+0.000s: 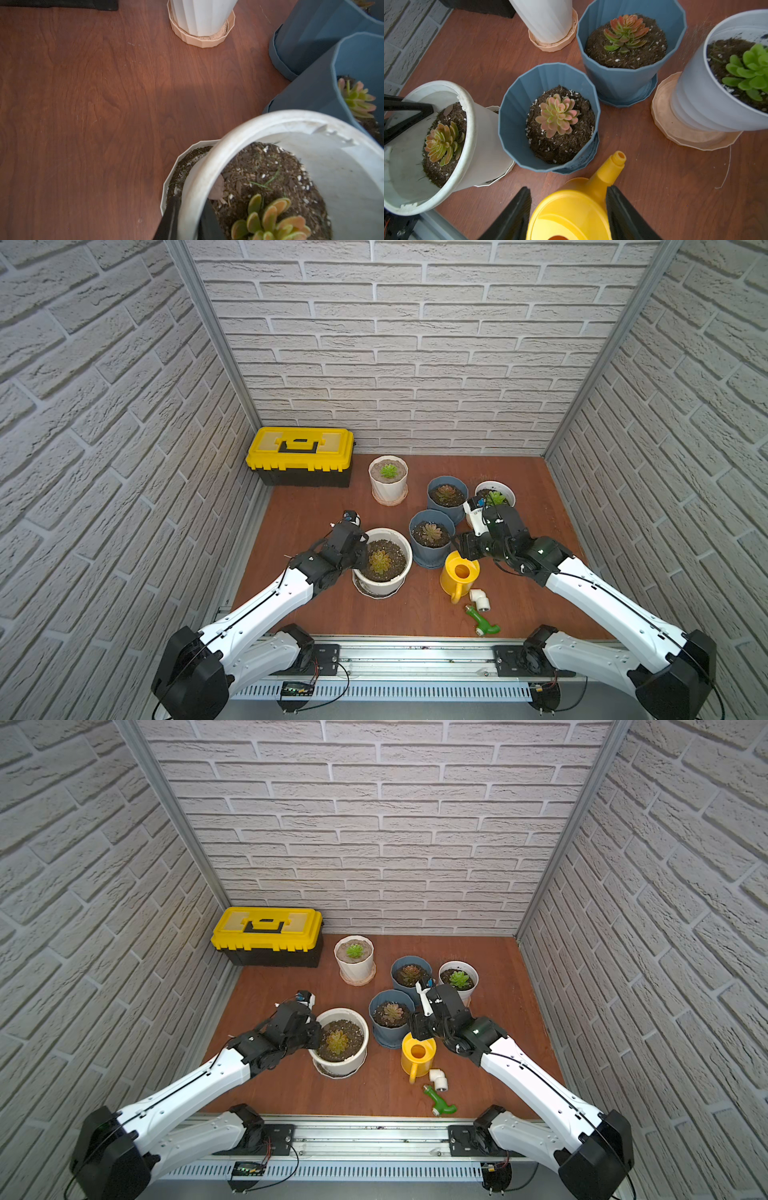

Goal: Water the succulent around the soil edge
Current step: Move the pot to the center of the board.

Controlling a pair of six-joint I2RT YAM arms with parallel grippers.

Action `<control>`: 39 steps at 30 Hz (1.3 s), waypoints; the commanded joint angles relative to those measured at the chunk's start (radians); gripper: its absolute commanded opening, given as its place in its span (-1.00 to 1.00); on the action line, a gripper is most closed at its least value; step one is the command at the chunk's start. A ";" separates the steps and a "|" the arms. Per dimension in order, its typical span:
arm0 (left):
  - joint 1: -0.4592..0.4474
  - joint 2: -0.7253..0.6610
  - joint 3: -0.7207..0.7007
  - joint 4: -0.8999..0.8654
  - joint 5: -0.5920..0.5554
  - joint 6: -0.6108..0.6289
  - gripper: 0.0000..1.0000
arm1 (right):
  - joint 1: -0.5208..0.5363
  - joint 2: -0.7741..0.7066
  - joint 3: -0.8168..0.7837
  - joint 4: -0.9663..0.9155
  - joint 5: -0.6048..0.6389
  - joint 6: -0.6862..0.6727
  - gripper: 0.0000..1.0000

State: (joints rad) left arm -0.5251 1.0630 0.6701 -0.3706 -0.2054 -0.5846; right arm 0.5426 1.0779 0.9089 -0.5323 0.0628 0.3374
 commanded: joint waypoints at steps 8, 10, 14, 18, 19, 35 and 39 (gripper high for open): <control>0.102 0.220 0.062 0.320 -0.059 0.066 -0.82 | -0.149 0.196 0.152 0.148 0.011 0.031 0.24; 0.103 0.254 0.080 0.339 -0.042 0.067 -0.78 | -0.209 0.230 0.177 0.154 0.015 0.036 0.24; 0.104 0.288 0.118 0.326 -0.002 0.073 -0.46 | -0.340 0.244 0.182 0.166 -0.001 0.068 0.24; 0.120 0.249 0.169 0.261 -0.006 0.115 -0.10 | -0.456 0.203 0.131 0.188 0.011 0.077 0.24; 0.136 0.234 0.187 0.244 -0.001 0.124 -0.04 | -0.481 0.189 0.113 0.199 0.021 0.080 0.24; 0.333 0.727 0.811 0.158 0.191 0.121 0.24 | -0.804 0.155 -0.092 0.415 -0.093 0.249 0.24; 0.339 0.914 0.983 0.080 0.231 0.127 0.24 | -0.851 0.224 -0.109 0.472 -0.195 0.312 0.23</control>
State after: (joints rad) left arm -0.1928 1.8938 1.5631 -0.2161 -0.0185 -0.4717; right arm -0.2829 1.2629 0.8223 -0.1642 -0.0288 0.5804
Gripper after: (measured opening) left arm 0.622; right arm 0.615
